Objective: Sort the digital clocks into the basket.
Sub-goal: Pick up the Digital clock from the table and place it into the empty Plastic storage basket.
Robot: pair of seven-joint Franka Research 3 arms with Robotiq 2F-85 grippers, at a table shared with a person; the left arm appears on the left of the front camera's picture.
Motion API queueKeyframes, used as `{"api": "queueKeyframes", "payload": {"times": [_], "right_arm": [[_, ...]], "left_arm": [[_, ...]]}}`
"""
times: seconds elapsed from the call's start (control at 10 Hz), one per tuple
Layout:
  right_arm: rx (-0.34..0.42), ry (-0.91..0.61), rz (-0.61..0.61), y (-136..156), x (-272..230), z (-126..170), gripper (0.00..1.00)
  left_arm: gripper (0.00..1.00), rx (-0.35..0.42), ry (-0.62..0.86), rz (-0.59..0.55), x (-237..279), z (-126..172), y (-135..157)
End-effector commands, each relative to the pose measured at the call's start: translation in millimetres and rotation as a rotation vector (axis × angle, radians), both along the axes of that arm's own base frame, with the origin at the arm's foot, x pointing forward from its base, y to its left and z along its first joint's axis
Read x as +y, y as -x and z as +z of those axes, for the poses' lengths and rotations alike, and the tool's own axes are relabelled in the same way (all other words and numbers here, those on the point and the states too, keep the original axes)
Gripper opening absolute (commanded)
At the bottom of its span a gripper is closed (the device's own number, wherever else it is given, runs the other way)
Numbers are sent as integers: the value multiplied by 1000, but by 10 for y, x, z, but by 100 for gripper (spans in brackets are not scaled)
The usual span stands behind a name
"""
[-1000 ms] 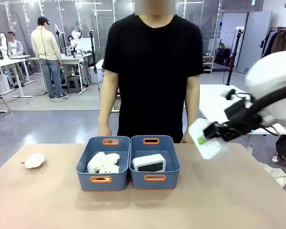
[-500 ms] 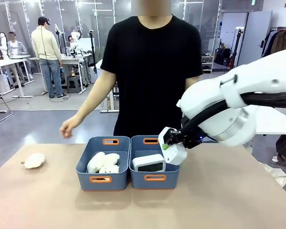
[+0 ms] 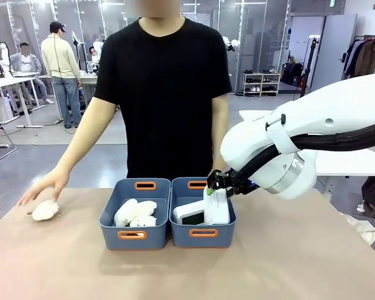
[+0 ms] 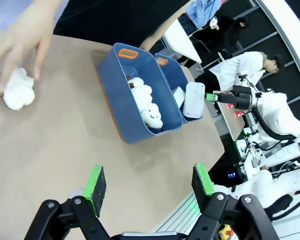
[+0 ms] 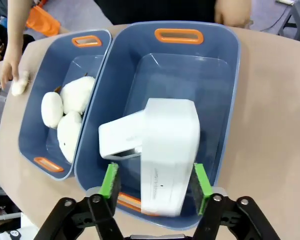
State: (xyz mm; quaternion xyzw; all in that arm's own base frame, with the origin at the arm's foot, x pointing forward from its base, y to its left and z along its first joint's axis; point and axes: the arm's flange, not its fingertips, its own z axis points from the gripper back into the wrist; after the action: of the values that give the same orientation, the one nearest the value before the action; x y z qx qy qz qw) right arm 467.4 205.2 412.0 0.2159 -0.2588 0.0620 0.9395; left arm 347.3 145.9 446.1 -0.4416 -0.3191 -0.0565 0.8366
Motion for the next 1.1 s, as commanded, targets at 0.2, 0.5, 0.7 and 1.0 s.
{"api": "queueKeyframes", "payload": {"times": [0.2, 0.5, 0.7, 1.0], "right_arm": [[13, -17, -23, -1, -52, 173, 100], [58, 0, 35, 177, -509, 448, 100], [81, -114, 180, 359, -1114, 694, 100], [40, -15, 18, 139, -526, 418, 100]], "left_arm": [[88, -3, 7, 15, -15, 26, -17], [88, -3, 7, 15, -15, 26, -17], [88, -3, 7, 15, -15, 26, -17], [88, -3, 7, 15, -15, 26, -17]]}}
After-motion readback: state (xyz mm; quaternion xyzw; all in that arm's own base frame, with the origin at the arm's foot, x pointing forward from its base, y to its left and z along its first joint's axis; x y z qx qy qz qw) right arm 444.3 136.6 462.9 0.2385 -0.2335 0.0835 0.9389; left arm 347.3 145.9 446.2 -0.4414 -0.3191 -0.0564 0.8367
